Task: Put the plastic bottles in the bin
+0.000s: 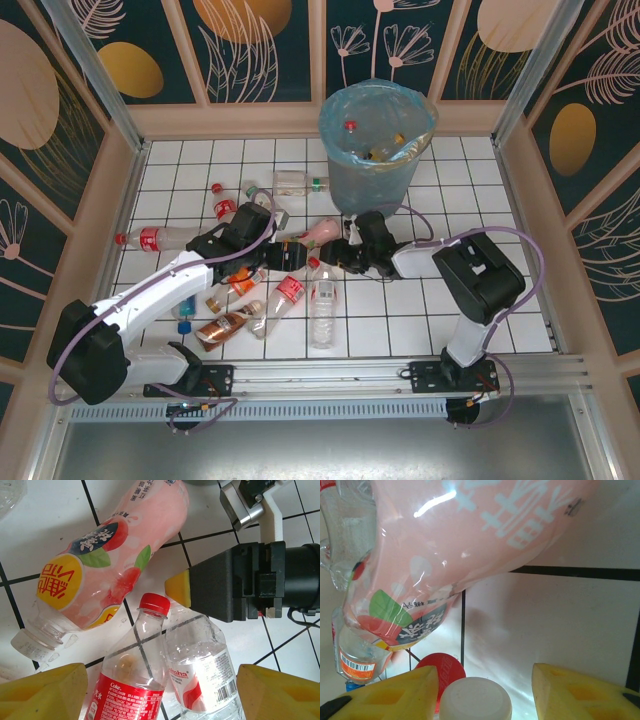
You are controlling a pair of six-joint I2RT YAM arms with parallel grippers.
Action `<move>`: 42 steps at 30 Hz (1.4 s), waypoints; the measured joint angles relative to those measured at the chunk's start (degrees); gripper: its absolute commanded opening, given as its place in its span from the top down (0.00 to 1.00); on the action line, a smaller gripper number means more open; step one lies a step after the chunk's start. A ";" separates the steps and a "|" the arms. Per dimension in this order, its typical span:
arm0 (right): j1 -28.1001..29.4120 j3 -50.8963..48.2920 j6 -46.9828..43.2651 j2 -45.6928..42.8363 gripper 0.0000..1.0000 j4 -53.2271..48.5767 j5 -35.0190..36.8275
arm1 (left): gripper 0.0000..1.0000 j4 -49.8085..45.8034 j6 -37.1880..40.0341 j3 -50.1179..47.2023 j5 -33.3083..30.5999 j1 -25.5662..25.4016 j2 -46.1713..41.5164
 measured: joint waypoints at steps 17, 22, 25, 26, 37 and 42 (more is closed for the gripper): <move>-2.03 -5.25 -1.38 -10.51 0.73 -2.73 4.20 | 0.21 1.18 0.00 -0.31 -2.10 0.00 -1.20; -2.75 -5.64 -2.25 -14.45 0.75 -4.66 5.55 | 0.21 1.51 0.02 0.04 -2.64 0.00 -1.20; -3.02 -5.64 -3.26 -17.07 0.76 -6.34 6.54 | 0.21 1.53 0.02 0.92 -2.80 0.00 -1.20; -3.08 -5.64 -3.76 -18.14 0.76 -7.13 6.84 | 0.21 1.57 0.02 1.22 -2.82 0.00 -1.20; -3.23 -4.28 -10.88 -32.89 0.83 -17.90 11.76 | 0.22 2.91 0.28 2.45 -3.41 0.00 -5.11; -3.23 -0.85 -15.17 -37.51 0.89 -23.41 14.01 | 0.22 3.04 0.76 2.47 -4.94 0.00 -8.13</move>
